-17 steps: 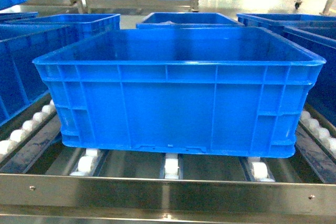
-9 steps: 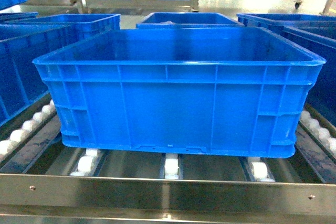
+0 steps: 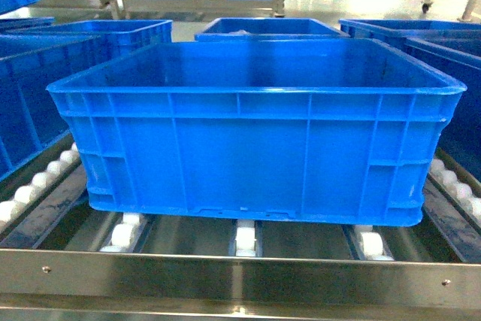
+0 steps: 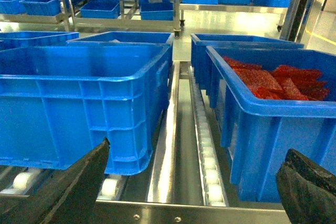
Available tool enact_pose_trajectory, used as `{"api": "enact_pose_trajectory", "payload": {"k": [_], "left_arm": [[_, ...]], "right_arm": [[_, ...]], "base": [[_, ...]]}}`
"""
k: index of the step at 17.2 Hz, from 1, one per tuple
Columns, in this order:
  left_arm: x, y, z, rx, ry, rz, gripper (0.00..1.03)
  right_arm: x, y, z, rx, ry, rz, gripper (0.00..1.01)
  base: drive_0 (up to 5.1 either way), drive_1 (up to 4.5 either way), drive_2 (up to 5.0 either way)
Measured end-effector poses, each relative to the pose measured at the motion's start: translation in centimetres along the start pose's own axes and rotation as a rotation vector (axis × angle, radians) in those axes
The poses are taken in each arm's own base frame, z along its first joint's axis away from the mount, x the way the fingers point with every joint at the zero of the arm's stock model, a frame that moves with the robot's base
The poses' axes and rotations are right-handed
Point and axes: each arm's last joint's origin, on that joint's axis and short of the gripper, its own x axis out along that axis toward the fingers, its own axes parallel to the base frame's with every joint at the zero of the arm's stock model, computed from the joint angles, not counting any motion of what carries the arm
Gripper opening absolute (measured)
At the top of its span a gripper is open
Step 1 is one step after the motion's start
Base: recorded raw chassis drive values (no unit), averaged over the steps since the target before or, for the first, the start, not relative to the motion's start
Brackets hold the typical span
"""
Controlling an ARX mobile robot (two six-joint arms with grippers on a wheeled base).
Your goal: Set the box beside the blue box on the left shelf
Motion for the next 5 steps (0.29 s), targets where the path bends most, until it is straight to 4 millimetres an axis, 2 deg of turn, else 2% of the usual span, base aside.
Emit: {"api": "enact_pose_trajectory", "payload": {"k": [5], "left_arm": [[0.00, 0.00, 0.00, 0.000, 0.000, 0.000, 0.98]], "right_arm": [[0.00, 0.00, 0.00, 0.000, 0.000, 0.000, 0.98]], "base": [[0.0, 0.00, 0.0]]}}
